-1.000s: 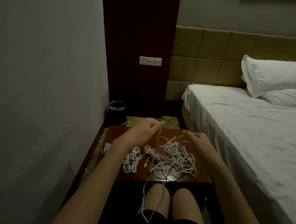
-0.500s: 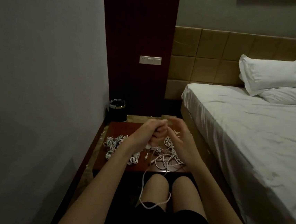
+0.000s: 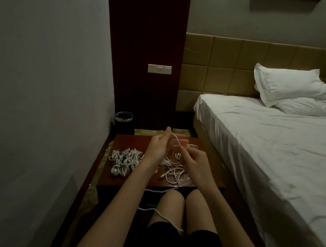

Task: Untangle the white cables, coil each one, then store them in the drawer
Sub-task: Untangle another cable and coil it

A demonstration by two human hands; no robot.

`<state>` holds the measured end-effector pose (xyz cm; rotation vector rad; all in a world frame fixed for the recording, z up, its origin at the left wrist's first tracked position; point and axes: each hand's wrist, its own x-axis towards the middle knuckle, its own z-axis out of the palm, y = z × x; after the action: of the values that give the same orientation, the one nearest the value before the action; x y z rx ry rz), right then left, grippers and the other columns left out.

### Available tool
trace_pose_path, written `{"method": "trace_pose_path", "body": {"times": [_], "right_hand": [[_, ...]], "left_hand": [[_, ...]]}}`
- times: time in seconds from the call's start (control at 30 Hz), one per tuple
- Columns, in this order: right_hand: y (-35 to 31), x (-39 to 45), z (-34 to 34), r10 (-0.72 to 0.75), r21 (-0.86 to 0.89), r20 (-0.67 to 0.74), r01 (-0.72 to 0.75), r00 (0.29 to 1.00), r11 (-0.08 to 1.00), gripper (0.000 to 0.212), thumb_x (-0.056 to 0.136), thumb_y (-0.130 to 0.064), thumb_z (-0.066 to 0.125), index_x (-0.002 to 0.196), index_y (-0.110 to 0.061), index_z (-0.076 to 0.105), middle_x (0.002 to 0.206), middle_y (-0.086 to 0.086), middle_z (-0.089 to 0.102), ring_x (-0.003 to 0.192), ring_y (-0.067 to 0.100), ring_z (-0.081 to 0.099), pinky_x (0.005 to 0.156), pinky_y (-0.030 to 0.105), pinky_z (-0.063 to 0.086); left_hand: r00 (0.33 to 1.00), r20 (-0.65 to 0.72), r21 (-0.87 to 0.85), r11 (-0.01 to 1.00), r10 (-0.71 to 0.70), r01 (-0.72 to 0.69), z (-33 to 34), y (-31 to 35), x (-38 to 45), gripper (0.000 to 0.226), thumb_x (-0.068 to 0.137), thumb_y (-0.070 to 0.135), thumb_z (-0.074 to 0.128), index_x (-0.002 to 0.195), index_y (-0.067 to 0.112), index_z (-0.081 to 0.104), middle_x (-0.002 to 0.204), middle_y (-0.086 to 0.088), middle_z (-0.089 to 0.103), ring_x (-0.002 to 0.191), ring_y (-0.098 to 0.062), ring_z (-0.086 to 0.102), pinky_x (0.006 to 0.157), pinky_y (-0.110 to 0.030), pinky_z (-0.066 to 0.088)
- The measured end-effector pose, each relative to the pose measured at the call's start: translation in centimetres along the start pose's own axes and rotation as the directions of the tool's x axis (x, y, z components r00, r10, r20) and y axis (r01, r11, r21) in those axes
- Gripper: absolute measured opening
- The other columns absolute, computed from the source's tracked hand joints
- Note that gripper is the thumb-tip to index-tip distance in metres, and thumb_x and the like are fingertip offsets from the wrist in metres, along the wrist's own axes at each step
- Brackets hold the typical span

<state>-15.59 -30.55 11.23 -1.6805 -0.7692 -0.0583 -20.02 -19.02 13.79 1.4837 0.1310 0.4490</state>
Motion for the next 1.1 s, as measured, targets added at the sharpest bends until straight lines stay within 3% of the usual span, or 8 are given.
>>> {"method": "trace_pose_path", "body": {"times": [0.17,0.27,0.37,0.47,0.6,0.8,0.93,1.1], "right_hand": [[1.4,-1.8,0.4,0.119,0.03,0.079,-0.122,0.99,0.992,0.041,0.099,-0.02,0.051,0.075,0.011,0.066,0.068,0.001,0.061,0.047,0.005,0.046,0.048,0.02,0.034],[1.5,-2.7,-1.0,0.152,0.067,0.212,-0.169,0.965,0.983,0.034,0.097,-0.02,0.054,0.085,0.009,0.067,0.058,-0.002,0.054,0.045,0.003,0.044,0.047,0.017,0.033],[1.6,-3.6,-2.6,0.088,-0.01,0.239,-0.088,0.967,0.996,0.014,0.093,-0.017,0.06,0.089,-0.009,0.07,0.069,0.011,0.064,0.051,0.009,0.052,0.05,0.015,0.041],[1.0,-3.7,-3.5,0.038,-0.115,0.219,-0.013,0.975,0.993,0.01,0.089,-0.016,0.065,0.09,-0.024,0.069,0.069,0.003,0.066,0.055,0.015,0.056,0.054,0.018,0.045],[-1.1,-3.2,-3.2,-0.048,-0.41,0.377,0.213,0.925,0.887,0.009,0.089,-0.022,0.067,0.093,-0.023,0.075,0.084,-0.012,0.071,0.075,0.0,0.062,0.068,0.009,0.046],[-3.5,-2.7,-2.2,0.129,-0.603,0.64,0.39,0.758,0.696,0.017,0.092,-0.024,0.06,0.101,-0.02,0.075,0.1,-0.007,0.07,0.074,-0.001,0.054,0.066,0.005,0.039],[-4.5,-2.6,-4.2,0.183,-0.666,0.574,0.326,0.798,0.671,0.018,0.092,-0.026,0.062,0.106,-0.021,0.073,0.108,-0.009,0.068,0.082,-0.001,0.055,0.079,0.013,0.046],[-6.0,-3.0,-2.7,0.064,-0.518,0.728,0.487,0.682,0.703,0.013,0.087,-0.026,0.069,0.093,-0.017,0.074,0.091,-0.012,0.068,0.072,-0.015,0.053,0.068,0.003,0.039]], "left_hand": [[0.996,-0.05,-0.096,0.993,-0.08,0.075,2.4,-2.3,-0.7,0.051,0.103,0.045,0.028,0.064,0.015,0.044,0.045,0.008,0.042,0.058,-0.018,0.048,0.066,-0.026,0.044],[0.979,-0.114,-0.439,0.893,-0.168,0.103,1.3,-3.0,-1.0,0.05,0.102,0.048,0.03,0.063,0.018,0.04,0.044,0.008,0.031,0.043,-0.013,0.041,0.059,-0.028,0.047],[0.973,-0.093,-0.704,0.705,-0.211,0.086,-0.4,-2.4,-1.4,0.044,0.105,0.042,0.027,0.07,0.017,0.04,0.049,0.007,0.028,0.034,-0.004,0.024,0.033,-0.015,0.03],[0.977,-0.08,-0.757,0.65,-0.196,0.069,-1.4,-2.1,-1.3,0.041,0.105,0.04,0.027,0.075,0.017,0.042,0.052,0.007,0.029,0.035,-0.003,0.022,0.03,-0.014,0.021],[0.976,-0.006,-0.745,0.652,-0.216,0.14,-1.1,-1.9,-1.2,0.039,0.105,0.04,0.027,0.079,0.015,0.043,0.055,0.006,0.032,0.037,-0.002,0.025,0.03,-0.013,0.018],[0.964,0.107,-0.464,0.845,-0.243,0.264,-0.5,-1.9,-2.2,0.038,0.105,0.041,0.027,0.082,0.016,0.044,0.053,0.008,0.033,0.034,-0.001,0.023,0.03,-0.013,0.016],[0.961,0.094,-0.527,0.806,-0.261,0.27,-1.2,-1.5,-2.5,0.04,0.105,0.041,0.026,0.076,0.017,0.04,0.051,0.008,0.029,0.034,-0.001,0.021,0.03,-0.013,0.016],[0.945,0.149,-0.446,0.834,-0.29,0.326,1.0,-1.7,-3.5,0.043,0.101,0.047,0.034,0.072,0.017,0.045,0.056,0.004,0.037,0.042,-0.005,0.034,0.041,-0.016,0.029]]}}
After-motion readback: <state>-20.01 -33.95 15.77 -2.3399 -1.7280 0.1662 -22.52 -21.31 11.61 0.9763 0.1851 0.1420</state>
